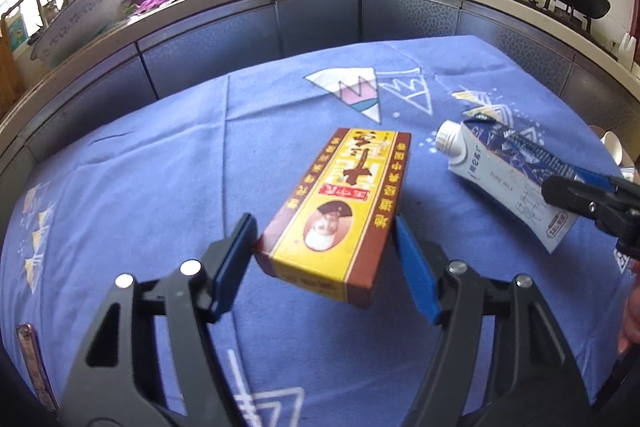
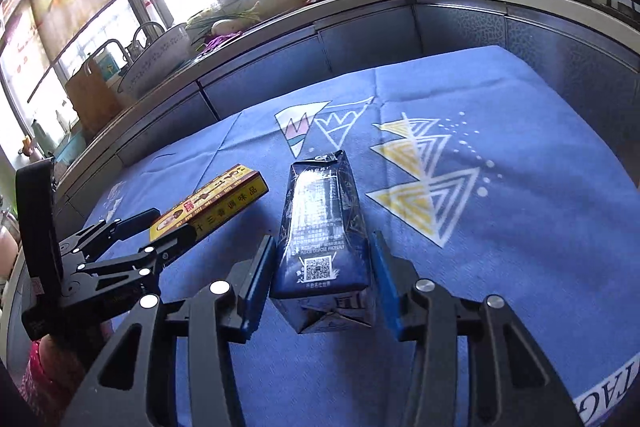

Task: Collect trash
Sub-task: 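Grasp the yellow-red box with the left tool while the right tool grasps the blue milk carton, then carry the box and carton to the beige bin and open both tools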

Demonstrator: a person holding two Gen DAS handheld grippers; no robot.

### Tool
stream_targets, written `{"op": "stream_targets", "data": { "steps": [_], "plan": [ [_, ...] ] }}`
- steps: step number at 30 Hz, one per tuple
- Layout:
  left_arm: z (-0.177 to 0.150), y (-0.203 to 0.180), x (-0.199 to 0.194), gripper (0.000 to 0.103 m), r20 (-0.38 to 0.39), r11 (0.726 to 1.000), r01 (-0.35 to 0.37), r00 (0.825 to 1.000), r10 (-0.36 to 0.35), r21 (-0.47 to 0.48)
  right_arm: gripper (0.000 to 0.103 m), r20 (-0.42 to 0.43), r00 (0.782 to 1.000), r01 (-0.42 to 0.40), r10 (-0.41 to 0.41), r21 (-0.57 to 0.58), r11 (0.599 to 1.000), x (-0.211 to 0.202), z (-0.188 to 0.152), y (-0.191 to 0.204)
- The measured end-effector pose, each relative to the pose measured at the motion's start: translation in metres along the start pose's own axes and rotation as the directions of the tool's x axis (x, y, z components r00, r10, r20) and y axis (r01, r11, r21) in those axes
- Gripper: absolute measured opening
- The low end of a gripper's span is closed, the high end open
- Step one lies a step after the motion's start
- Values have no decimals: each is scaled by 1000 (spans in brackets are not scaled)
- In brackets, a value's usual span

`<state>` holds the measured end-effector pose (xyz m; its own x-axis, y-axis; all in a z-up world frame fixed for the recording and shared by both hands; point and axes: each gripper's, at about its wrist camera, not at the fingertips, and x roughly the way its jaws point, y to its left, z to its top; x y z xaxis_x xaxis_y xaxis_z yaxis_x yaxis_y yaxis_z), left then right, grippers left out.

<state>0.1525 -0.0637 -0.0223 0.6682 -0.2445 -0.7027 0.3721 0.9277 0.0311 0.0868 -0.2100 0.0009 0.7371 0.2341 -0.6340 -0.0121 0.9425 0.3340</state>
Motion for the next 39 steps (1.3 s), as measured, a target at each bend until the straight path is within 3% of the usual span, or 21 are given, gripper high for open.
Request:
{"op": "stream_targets", "data": {
  "steps": [8,15,20,23,28,32,36,39],
  "plan": [
    [14,-41,-12,62,-2,991,135,991,-135,11,48,73,997,13,-22,125,992,-55,-15,-58],
    [12,-72,1,61,-55,984,177,983,-175,25,48,100,995,4,-22,174,985,-75,-28,-84],
    [24,-87,-8,60,-49,968,250,967,-250,-2,48,148,989,-6,-23,192,981,-94,-25,-96],
    [42,-101,-17,60,-34,949,315,948,-315,1,48,191,981,1,-40,202,979,-112,-21,-108],
    [77,-149,-27,60,-18,921,381,924,-381,87,48,270,956,50,-112,225,973,-151,-11,-139],
    [101,-196,-29,60,-21,889,427,903,-429,168,48,331,920,120,-209,268,956,-189,-8,-174],
    [118,-253,-24,60,-49,843,482,873,-486,238,48,355,883,195,-307,318,928,-222,-13,-213],
    [127,-300,-18,60,-84,806,517,852,-517,290,48,343,867,235,-361,358,904,-235,-20,-242]
  ]
}}
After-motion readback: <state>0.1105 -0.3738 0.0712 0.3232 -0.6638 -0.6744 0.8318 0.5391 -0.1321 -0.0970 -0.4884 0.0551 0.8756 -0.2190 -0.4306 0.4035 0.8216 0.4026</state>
